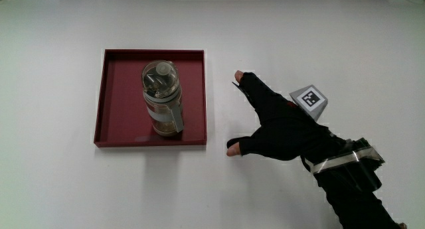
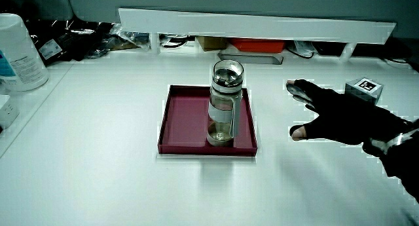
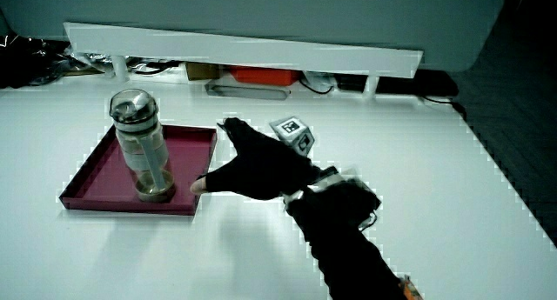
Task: Pick bottle
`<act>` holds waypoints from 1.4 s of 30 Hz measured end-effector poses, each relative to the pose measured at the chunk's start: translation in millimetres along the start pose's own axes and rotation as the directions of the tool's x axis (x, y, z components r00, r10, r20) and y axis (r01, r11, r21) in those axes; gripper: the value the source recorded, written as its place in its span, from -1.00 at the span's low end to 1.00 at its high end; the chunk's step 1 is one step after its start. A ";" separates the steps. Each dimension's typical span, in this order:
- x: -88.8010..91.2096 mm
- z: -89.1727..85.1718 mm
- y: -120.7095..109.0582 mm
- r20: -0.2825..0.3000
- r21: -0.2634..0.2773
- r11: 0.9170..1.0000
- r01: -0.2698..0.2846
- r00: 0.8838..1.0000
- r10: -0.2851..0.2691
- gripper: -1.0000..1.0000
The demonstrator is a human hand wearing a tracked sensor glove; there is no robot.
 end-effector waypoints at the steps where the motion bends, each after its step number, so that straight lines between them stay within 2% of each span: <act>1: -0.3 -1.1 1.9 0.002 0.000 0.999 0.040 0.999 -0.040 0.00; 3: 0.7 -2.8 8.1 0.006 -0.003 0.999 0.045 0.999 -0.045 0.00; 4: -3.3 -4.6 9.5 -0.010 -0.002 0.997 0.077 0.997 -0.077 0.00; 5: -0.7 -5.2 14.1 -0.007 -0.006 0.998 0.055 0.998 -0.056 0.00; 6: -1.2 -6.3 17.1 -0.006 -0.009 0.998 0.061 0.998 -0.061 0.00; 7: -1.0 -7.7 21.8 -0.016 -0.014 1.000 0.009 1.000 -0.009 0.00; 9: -1.1 -10.7 28.7 -0.009 -0.020 0.999 0.029 1.000 -0.029 0.00; 10: -4.2 -13.1 31.4 -0.023 -0.022 0.999 0.039 0.999 -0.040 0.00; 13: -2.3 -19.2 43.4 -0.038 -0.035 0.999 0.014 0.999 -0.015 0.00; 16: 2.0 -26.5 55.2 -0.033 -0.044 0.998 0.051 0.998 -0.053 0.00; 17: 0.4 -29.8 58.5 -0.055 -0.049 0.998 0.050 0.997 -0.053 0.00; 18: 5.1 -32.3 64.5 -0.049 -0.049 0.998 0.046 0.998 -0.049 0.00; 19: 4.2 -35.6 68.4 -0.066 -0.060 0.998 0.027 0.997 -0.031 0.00; 21: 5.5 -40.6 75.5 -0.048 -0.057 0.998 0.032 0.998 -0.034 0.00; 25: 9.0 -47.9 87.5 -0.056 -0.057 0.998 0.019 0.998 -0.022 0.00; 32: 14.5 -56.9 99.9 -0.084 -0.058 0.997 0.041 0.995 -0.046 0.00; 33: 9.9 -57.9 98.6 -0.054 0.019 0.999 0.036 0.998 -0.035 0.00; 34: 15.2 -59.2 101.7 -0.054 0.019 0.999 0.037 0.998 -0.036 0.00; 38: 15.8 -64.6 106.1 -0.059 0.018 0.999 0.047 0.997 -0.045 0.00; 40: 12.5 -67.7 105.9 -0.064 0.011 0.999 0.053 0.997 -0.052 0.00; 41: 20.8 -69.3 110.0 -0.062 0.009 0.998 0.062 0.996 -0.061 0.00; 42: 18.5 -70.8 110.7 -0.100 -0.068 0.996 0.054 0.993 -0.061 0.00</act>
